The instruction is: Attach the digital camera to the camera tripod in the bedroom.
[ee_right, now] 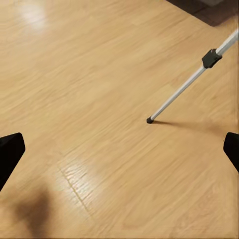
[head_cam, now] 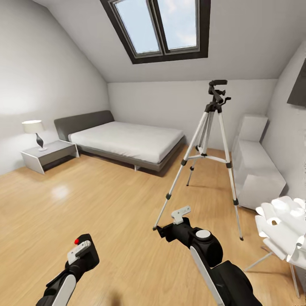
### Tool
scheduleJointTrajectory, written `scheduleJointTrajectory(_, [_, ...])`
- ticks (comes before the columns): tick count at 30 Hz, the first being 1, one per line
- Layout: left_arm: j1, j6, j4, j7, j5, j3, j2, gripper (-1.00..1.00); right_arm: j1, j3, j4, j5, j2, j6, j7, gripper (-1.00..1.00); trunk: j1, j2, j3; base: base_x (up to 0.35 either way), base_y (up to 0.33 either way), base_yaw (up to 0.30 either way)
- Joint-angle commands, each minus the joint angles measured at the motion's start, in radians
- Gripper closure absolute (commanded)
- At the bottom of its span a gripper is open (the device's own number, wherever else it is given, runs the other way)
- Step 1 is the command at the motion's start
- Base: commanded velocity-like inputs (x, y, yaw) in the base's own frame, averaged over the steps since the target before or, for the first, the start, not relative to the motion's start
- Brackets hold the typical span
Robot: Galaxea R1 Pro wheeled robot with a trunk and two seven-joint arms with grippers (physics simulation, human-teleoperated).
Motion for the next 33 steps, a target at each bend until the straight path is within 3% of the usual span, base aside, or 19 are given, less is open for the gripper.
scheduleJointTrajectory(1, [0.0,0.004,-0.002,0.004,0.009,0.0,0.0,1.0,0.0,-0.001,-0.001,-0.006,0.0,0.007,-0.001,-1.0,0.0,0.0,-0.001,0.246,0.223,-0.253])
scheduleJointTrajectory(10, [0.0,0.004,-0.002,0.007,0.009,0.001,0.0,1.0,0.001,-0.011,-0.001,-0.014,-0.008,0.145,0.01,-1.0,0.0,0.0,0.004,0.19,0.264,-0.257])
scheduleJointTrajectory(14, [0.0,0.003,-0.001,0.008,0.009,0.002,0.0,1.0,0.0,-0.005,-0.001,-0.015,-0.016,0.157,0.037,-1.0,0.0,0.0,0.006,0.135,0.287,-0.258])
scheduleJointTrajectory(18, [0.0,0.003,-0.002,0.008,0.009,0.002,0.0,1.0,0.0,-0.011,-0.001,-0.015,-0.076,0.158,0.129,-1.0,0.0,0.0,0.008,0.121,0.291,-0.259])
scheduleJointTrajectory(19, [0.0,0.003,-0.002,0.008,0.009,0.002,0.0,1.0,0.0,-0.011,-0.001,-0.015,-0.076,0.158,0.129,-1.0,0.0,0.0,0.009,0.12,0.291,-0.259])
scheduleJointTrajectory(23, [0.0,0.002,-0.002,0.008,0.009,0.002,-0.001,1.0,0.001,-0.015,-0.001,-0.015,-0.121,0.158,0.204,-1.0,0.0,0.0,0.011,0.119,0.291,-0.259])
scheduleJointTrajectory(33, [0.0,0.001,-0.002,0.008,0.009,0.002,-0.001,1.0,0.001,-0.014,-0.001,-0.013,-0.135,0.156,0.237,-1.0,0.0,0.0,0.018,0.118,0.291,-0.259])
